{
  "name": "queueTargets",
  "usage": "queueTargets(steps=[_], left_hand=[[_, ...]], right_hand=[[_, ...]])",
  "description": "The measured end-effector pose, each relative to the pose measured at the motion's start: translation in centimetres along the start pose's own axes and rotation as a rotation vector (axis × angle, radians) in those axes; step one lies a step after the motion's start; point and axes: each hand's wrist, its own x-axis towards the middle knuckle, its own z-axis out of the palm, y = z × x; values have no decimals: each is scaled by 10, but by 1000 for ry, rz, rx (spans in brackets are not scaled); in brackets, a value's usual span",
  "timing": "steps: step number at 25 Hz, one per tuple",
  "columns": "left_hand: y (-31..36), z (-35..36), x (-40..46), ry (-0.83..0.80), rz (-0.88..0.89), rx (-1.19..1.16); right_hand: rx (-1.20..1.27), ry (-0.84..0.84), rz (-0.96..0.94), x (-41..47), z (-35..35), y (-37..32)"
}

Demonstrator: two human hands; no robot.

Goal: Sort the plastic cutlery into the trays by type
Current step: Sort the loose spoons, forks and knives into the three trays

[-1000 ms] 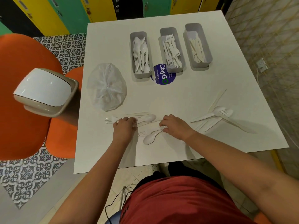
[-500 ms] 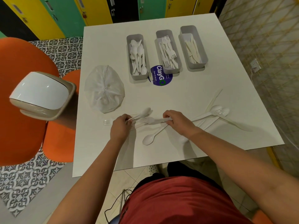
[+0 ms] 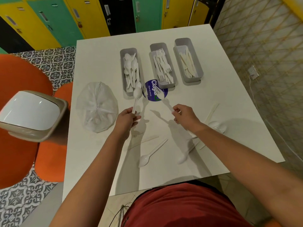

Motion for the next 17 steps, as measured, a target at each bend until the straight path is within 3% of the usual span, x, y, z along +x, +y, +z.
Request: queueTargets(steps=[7,17], left_hand=[[41,21,39,72,-3,-102],[98,35,115,147,9,138]], right_hand=[[-61,52,4,58,-26,-25],[-130,45,55,146,-38,-60]])
